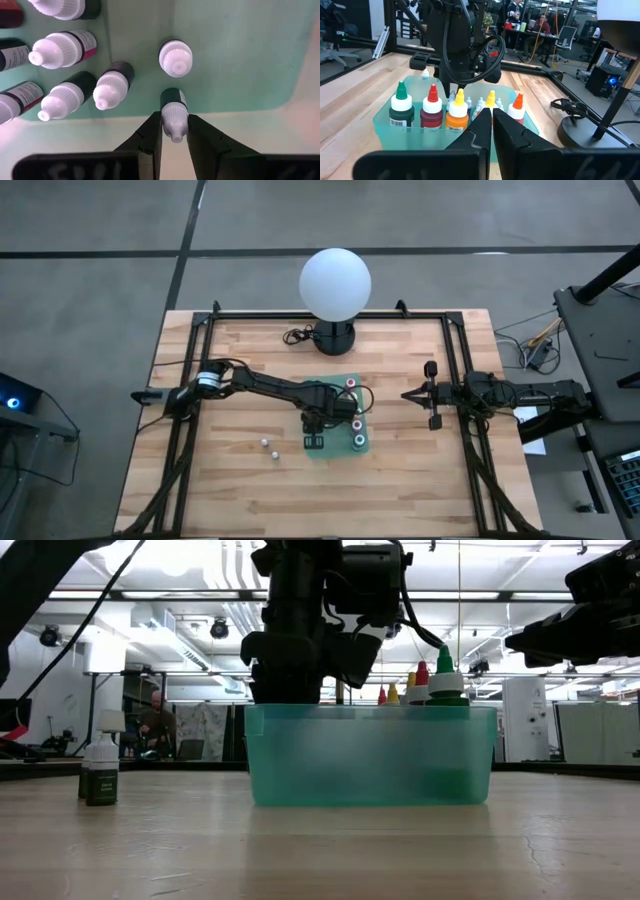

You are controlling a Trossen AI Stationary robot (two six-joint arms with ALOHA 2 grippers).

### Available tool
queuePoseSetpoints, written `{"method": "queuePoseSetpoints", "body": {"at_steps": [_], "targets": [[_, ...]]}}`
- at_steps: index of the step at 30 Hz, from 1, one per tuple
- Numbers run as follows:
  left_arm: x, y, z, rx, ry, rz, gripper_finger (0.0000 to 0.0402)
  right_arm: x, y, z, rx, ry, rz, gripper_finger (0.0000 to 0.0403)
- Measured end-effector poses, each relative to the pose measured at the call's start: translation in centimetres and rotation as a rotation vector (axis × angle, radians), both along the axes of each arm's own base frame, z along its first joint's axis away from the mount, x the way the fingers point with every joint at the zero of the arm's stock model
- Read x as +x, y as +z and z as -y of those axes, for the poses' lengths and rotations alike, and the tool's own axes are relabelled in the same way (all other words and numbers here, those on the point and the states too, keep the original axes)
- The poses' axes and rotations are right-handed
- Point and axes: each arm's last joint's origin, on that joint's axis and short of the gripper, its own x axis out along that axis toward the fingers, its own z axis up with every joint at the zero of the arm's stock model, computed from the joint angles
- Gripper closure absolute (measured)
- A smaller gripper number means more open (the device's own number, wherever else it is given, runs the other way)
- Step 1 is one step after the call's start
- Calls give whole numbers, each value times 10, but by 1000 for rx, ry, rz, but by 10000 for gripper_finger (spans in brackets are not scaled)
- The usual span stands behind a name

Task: Pick & Place food coloring
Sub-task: Put the small blue food coloring bottle into the green bin, then put the top small green food coloring bottle into the green bin

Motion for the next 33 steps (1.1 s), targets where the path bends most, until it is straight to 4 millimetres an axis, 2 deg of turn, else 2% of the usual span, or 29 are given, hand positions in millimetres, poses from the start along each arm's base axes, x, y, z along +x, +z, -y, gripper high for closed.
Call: {"method": "queuePoseSetpoints", "body": {"at_steps": [13,26,33], "targets": [[0,0,0,-5,0,-1,341,0,0,0,1,0,0,394],[0,0,0,-12,1,3,278,0,0,0,1,-1,0,394],[0,0,0,-12,2,2,270,0,0,0,-1,-1,0,394]]}}
